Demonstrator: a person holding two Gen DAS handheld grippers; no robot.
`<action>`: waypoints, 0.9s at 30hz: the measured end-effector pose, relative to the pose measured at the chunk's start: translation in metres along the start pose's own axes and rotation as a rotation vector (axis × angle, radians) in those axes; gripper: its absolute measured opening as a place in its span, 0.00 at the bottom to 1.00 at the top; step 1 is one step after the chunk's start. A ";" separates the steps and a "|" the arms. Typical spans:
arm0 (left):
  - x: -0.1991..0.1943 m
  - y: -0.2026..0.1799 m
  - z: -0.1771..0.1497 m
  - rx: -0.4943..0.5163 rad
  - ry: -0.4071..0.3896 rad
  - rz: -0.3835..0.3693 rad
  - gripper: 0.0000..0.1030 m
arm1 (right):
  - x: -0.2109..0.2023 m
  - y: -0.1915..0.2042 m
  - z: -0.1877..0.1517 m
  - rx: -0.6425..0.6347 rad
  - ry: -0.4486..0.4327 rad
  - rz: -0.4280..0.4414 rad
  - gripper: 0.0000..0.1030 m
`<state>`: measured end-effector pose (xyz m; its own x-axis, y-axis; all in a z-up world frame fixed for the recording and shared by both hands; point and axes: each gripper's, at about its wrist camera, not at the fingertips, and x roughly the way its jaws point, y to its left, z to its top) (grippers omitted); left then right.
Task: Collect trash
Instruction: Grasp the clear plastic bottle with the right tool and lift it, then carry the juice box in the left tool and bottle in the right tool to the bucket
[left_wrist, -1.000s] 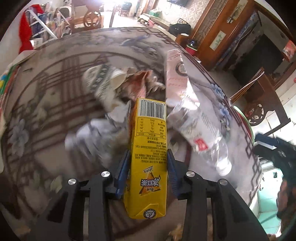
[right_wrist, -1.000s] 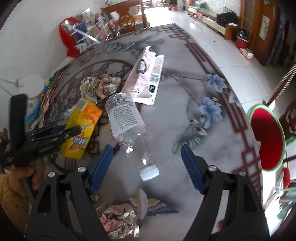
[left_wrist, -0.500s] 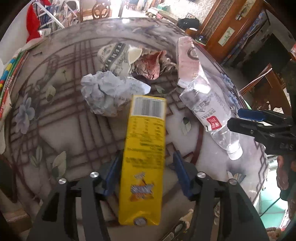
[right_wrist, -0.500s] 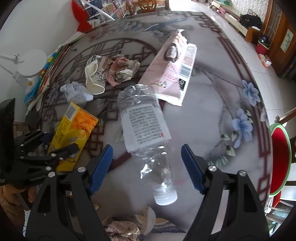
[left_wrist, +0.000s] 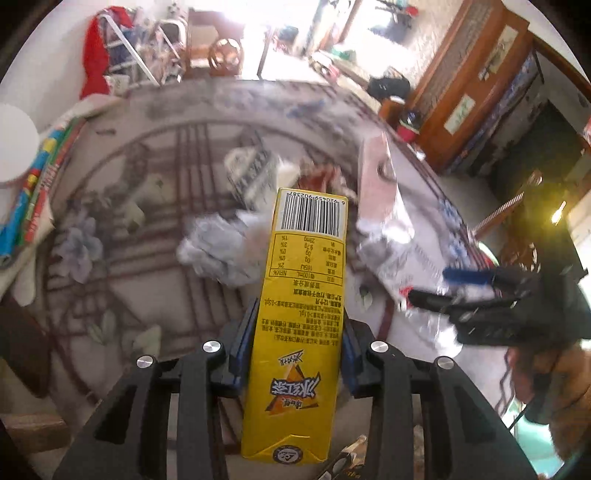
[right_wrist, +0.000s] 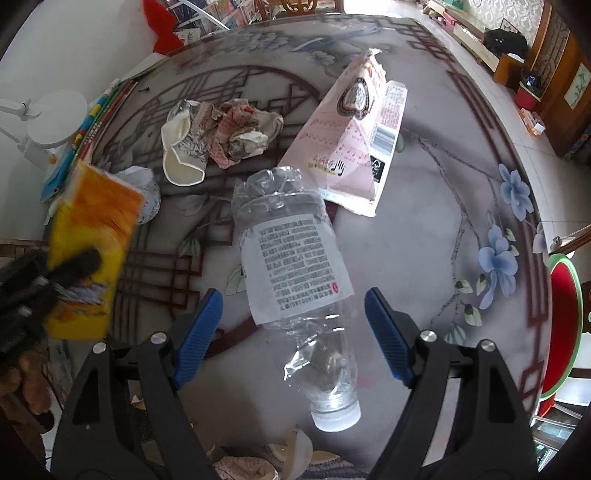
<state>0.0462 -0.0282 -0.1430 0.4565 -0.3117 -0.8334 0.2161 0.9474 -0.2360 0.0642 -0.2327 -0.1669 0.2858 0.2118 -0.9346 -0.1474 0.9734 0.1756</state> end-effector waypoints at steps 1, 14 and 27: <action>-0.004 0.000 0.003 -0.004 -0.013 0.002 0.35 | 0.003 0.002 0.000 -0.003 0.005 -0.005 0.77; -0.024 -0.008 0.013 -0.007 -0.078 0.019 0.35 | -0.016 0.009 -0.013 0.005 -0.057 0.032 0.47; -0.039 -0.036 0.023 0.028 -0.128 -0.017 0.35 | -0.101 -0.022 -0.032 0.140 -0.258 0.096 0.47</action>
<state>0.0403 -0.0515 -0.0905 0.5581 -0.3365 -0.7585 0.2481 0.9399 -0.2344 0.0087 -0.2784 -0.0863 0.5110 0.3009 -0.8052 -0.0584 0.9467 0.3167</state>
